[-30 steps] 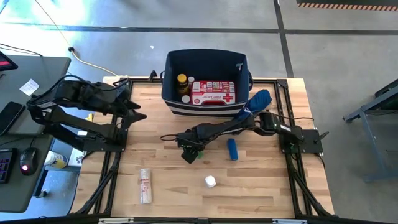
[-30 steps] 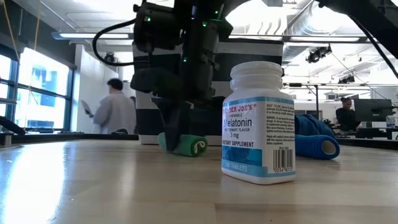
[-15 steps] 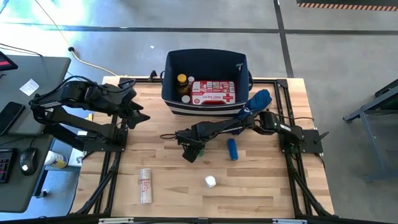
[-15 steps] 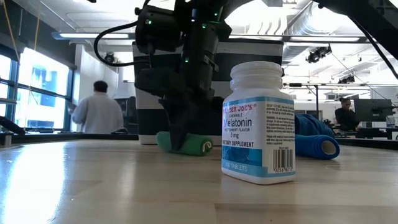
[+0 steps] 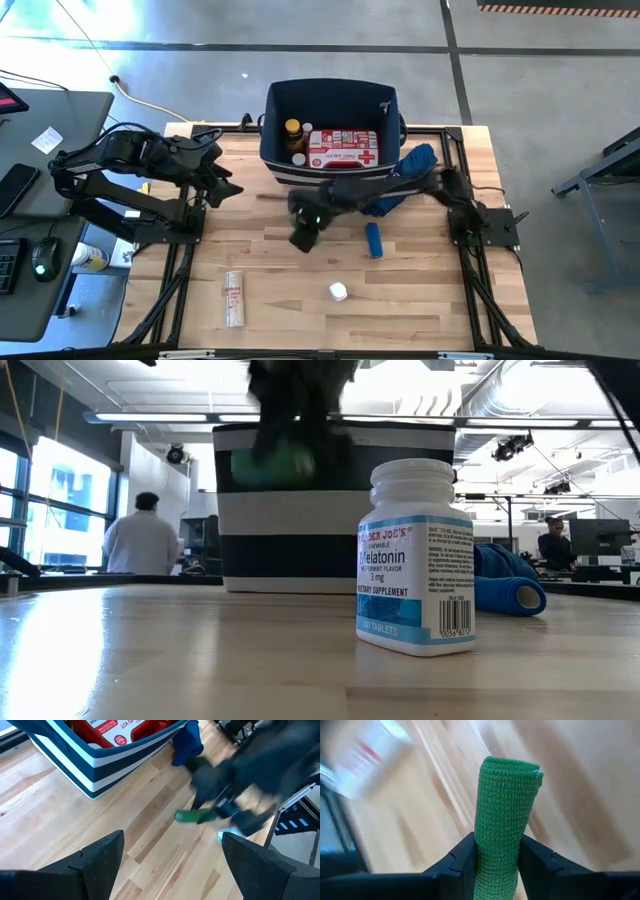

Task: Pick & place medical supplies in basket/bin
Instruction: Put the rolled green bandage into the blue bin

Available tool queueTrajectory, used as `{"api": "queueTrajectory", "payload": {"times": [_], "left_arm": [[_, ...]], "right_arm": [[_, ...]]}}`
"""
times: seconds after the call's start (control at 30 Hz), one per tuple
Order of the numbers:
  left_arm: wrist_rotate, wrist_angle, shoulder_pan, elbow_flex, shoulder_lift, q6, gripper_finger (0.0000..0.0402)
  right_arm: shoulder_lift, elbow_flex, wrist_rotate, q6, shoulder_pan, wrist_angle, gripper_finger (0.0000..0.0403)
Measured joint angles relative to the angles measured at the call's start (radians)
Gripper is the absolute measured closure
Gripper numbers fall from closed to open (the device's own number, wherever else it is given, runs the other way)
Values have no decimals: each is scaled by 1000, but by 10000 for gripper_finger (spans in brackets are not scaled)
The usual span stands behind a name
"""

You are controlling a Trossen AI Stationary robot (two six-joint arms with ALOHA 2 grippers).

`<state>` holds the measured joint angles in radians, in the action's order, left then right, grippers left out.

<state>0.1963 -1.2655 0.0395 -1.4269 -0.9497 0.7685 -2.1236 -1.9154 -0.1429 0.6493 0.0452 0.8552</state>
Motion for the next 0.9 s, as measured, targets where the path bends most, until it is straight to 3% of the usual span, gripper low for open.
{"api": "queueTrajectory", "payload": {"times": [0.27, 0.43, 0.67, 0.9], "left_arm": [[8, 0, 0, 0, 0, 0, 32], [28, 22, 0, 0, 0, 0, 32], [51, 62, 0, 0, 0, 0, 32], [92, 62, 0, 0, -4, 15, 32]], "right_arm": [[277, -1, 202, -12, -120, -200, 289], [364, -2, 306, -100, -263, -200, 289], [333, -2, 179, -140, -478, -158, 289], [222, -1, 47, -259, -545, -163, 289]]}}
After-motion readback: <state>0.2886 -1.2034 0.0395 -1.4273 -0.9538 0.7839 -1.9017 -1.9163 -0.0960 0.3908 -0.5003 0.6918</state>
